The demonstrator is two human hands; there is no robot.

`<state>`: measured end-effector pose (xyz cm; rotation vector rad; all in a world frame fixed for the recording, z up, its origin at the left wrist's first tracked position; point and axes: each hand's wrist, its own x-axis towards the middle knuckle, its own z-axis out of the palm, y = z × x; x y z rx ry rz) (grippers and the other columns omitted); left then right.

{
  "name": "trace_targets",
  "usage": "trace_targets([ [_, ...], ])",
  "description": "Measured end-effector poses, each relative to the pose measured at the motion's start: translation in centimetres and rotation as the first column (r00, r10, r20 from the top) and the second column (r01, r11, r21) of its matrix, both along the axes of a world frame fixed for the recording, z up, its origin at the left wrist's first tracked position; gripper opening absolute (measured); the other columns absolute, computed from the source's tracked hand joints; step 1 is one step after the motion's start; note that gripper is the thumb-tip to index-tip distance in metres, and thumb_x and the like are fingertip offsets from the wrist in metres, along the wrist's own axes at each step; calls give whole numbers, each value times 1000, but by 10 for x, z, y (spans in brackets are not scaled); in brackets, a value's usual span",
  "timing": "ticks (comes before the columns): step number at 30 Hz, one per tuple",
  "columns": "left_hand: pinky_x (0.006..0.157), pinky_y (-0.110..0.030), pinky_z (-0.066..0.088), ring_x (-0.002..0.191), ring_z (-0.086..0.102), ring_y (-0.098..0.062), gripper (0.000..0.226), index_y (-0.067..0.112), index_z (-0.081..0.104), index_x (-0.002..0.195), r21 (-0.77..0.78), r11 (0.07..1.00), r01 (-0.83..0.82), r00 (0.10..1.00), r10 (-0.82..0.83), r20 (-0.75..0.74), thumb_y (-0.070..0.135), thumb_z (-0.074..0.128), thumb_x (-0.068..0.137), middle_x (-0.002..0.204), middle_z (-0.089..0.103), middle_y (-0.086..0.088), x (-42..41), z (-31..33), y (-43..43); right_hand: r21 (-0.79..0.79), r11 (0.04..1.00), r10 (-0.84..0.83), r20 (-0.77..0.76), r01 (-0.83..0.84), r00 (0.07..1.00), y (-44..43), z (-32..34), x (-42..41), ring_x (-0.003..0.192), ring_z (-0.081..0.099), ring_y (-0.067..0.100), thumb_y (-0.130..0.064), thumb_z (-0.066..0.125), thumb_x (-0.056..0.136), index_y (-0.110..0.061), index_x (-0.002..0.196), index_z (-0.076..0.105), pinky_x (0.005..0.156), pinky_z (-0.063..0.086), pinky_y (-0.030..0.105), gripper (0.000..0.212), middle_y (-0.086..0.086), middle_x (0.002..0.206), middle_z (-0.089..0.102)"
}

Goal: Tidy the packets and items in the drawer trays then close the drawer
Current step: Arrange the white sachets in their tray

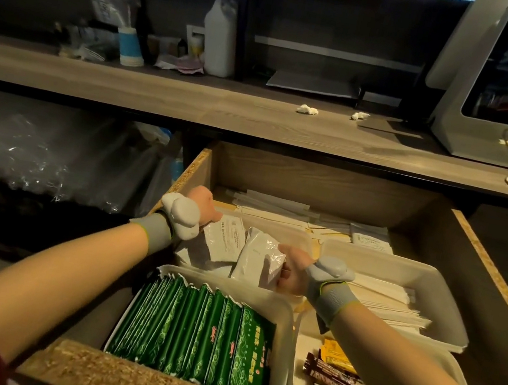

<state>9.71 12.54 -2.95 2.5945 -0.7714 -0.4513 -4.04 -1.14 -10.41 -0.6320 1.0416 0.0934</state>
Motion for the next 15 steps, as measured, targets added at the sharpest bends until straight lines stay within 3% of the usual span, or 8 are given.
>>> trace_targets([
  [4, 39, -17, 45, 50, 51, -15, 33, 9, 42, 60, 17, 1000, 1, 982, 2, -190, 1, 56, 89, 61, 50, -6, -10, -13, 7, -70, 997, 33, -9, -34, 999, 5, 4, -2, 116, 57, 17, -38, 49, 92, -6, 132, 40, 98, 44, 25, 52, 13, 111, 60],
  [6, 41, -16, 46, 51, 50, -13, 33, 11, 42, 62, 50, 998, 23, 968, -10, -250, -4, 55, 87, 63, 49, -3, -16, -19, 5, -67, 998, 19, 5, -19, 1000, 4, 5, -3, 118, 56, 17, -40, 49, 92, -8, 129, 42, 99, 44, 26, 50, 13, 96, 61],
  [8, 44, -17, 45, 52, 49, -13, 33, 14, 42, 63, 57, 997, 50, 961, -33, -275, -5, 55, 86, 63, 49, -3, -17, -21, 2, -15, 1000, -14, 36, 15, 999, 2, 5, -4, 125, 51, 15, -42, 49, 91, -8, 124, 46, 105, 38, 24, 48, 10, 94, 61],
  [12, 40, -15, 43, 49, 49, -12, 29, 12, 46, 63, 56, 997, 51, 958, -33, -285, -3, 55, 87, 61, 49, -3, -15, -25, -2, 46, 999, -13, 55, 10, 998, -2, 3, -5, 130, 44, 9, -46, 48, 90, -7, 111, 51, 104, 34, 21, 44, 1, 109, 56],
  [15, 46, -19, 44, 55, 53, -16, 11, -2, 62, 88, 33, 999, 5, 987, 1, -160, -2, 51, 88, 69, 55, -8, -16, -29, -2, 42, 999, -18, 25, 17, 1000, -3, 3, -6, 128, 46, 7, -45, 50, 89, -5, 90, 51, 101, 37, 20, 40, 11, 82, 70],
])
